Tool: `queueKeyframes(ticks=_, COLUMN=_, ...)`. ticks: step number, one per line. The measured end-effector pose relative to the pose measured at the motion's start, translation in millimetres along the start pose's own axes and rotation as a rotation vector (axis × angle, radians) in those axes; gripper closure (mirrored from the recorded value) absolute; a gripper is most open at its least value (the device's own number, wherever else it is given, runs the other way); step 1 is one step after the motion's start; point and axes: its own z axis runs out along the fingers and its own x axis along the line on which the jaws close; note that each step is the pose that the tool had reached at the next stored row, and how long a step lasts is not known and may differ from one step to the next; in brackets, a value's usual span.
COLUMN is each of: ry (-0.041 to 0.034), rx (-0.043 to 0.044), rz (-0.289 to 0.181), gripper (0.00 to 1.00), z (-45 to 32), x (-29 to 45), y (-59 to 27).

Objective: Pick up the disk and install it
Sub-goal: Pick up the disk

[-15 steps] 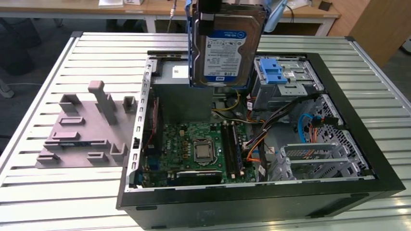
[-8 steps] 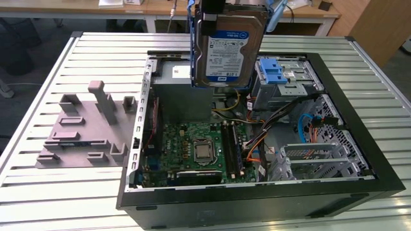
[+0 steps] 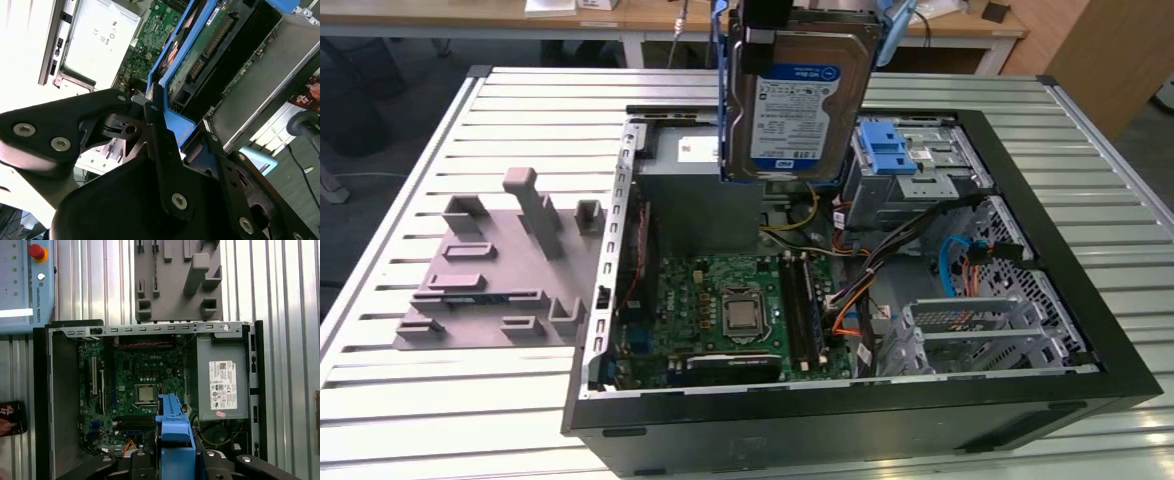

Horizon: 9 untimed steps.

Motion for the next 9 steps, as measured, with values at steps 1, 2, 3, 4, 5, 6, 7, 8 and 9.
queueKeyframes(ticks=1, ry=0.0000, rx=0.0000, rz=0.000, gripper=0.63, z=0.0, x=0.1, y=-0.3)
queueKeyframes(ticks=2, ry=0.0000, rx=0.0000, rz=0.000, gripper=0.63, z=0.0, x=0.1, y=-0.7)
queueKeyframes(ticks=3, ry=0.0000, rx=0.0000, rz=0.000, gripper=0.63, z=0.0, x=0.2, y=-1.1)
queueKeyframes(ticks=4, ry=0.0000, rx=0.0000, rz=0.000, gripper=0.63, z=0.0, x=0.3, y=-1.8)
queueKeyframes(ticks=5, ry=0.0000, rx=0.0000, rz=0.000, gripper=0.63, z=0.0, x=0.5, y=-2.6)
queueKeyframes(ticks=6, ry=0.0000, rx=0.0000, rz=0.000, gripper=0.63, z=-0.1, x=0.6, y=-3.6)
queueKeyframes(ticks=7, ry=0.0000, rx=0.0000, rz=0.000, gripper=0.63, z=-0.1, x=0.7, y=-4.9)
queueKeyframes(ticks=8, ry=0.0000, rx=0.0000, rz=0.000, gripper=0.63, z=-0.1, x=0.6, y=-6.7)
queueKeyframes(ticks=9, ry=0.0000, rx=0.0000, rz=0.000, gripper=0.63, z=-0.1, x=0.6, y=-9.2)
